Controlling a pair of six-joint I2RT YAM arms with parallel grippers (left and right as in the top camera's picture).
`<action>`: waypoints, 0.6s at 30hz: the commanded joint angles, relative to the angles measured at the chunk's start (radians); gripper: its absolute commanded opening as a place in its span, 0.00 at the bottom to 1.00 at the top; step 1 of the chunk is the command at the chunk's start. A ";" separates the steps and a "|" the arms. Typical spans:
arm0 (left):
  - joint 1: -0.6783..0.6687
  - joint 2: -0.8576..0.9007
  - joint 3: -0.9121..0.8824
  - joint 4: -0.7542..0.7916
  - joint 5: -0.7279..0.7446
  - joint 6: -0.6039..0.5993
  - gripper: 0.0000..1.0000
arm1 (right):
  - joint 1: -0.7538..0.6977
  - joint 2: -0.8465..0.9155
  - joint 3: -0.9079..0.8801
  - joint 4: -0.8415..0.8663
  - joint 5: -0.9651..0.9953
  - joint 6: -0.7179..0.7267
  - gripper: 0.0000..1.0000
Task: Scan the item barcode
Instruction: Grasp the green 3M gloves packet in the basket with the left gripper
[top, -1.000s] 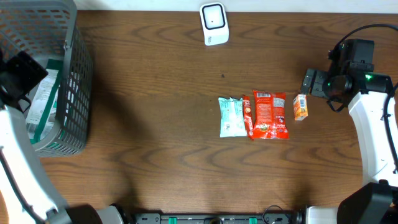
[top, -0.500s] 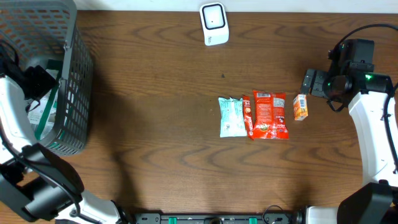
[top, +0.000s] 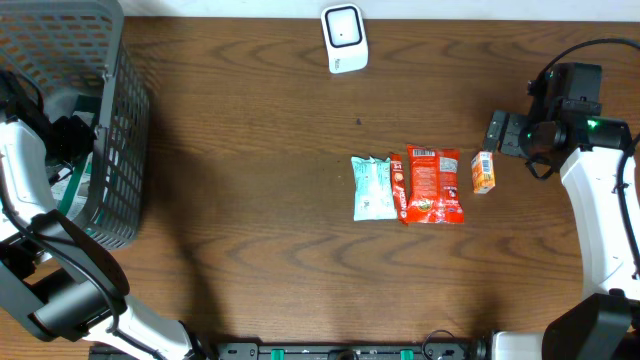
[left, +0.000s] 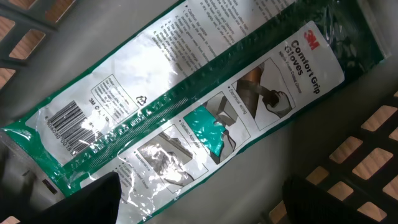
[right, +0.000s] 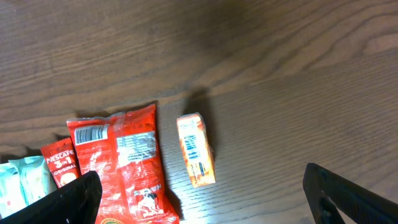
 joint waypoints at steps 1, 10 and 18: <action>0.000 0.010 -0.006 0.004 -0.002 0.018 0.84 | -0.006 -0.003 0.012 -0.001 -0.003 0.014 0.99; -0.001 0.010 -0.017 0.009 -0.002 0.021 0.84 | -0.006 -0.003 0.012 -0.001 -0.003 0.014 0.99; -0.007 0.010 -0.033 0.023 -0.002 0.020 0.84 | -0.006 -0.003 0.012 -0.001 -0.003 0.014 0.99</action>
